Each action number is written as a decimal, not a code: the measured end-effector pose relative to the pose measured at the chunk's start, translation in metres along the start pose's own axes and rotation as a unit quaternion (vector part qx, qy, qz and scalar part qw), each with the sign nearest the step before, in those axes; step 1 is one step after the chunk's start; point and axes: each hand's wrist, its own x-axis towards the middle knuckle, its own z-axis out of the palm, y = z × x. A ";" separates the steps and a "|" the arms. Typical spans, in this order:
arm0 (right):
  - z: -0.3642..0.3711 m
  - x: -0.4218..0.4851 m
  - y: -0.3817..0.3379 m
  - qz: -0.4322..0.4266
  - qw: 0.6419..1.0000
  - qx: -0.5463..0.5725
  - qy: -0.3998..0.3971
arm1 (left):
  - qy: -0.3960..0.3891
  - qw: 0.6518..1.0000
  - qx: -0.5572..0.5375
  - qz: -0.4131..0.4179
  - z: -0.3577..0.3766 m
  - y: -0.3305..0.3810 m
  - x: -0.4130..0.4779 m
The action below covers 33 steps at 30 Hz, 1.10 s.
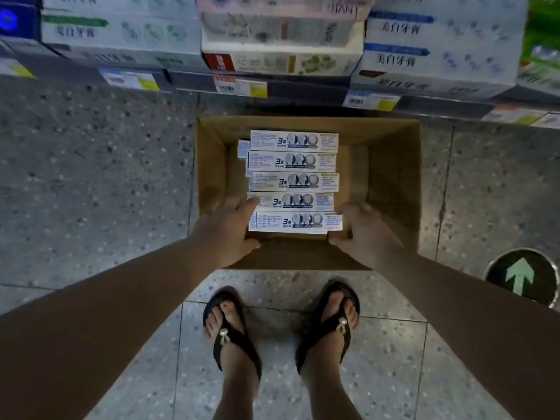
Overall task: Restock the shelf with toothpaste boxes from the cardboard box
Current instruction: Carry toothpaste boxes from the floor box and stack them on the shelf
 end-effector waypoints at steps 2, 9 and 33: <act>0.008 0.013 0.006 -0.002 0.999 0.026 0.019 | 0.019 1.000 0.002 0.000 0.004 -0.003 0.014; 0.038 0.041 0.025 -0.007 0.995 0.091 0.042 | 0.044 0.998 -0.032 -0.006 0.017 -0.013 0.053; -0.012 -0.043 0.052 -0.020 0.990 0.077 0.117 | 0.094 0.987 -0.127 0.020 0.034 -0.021 0.039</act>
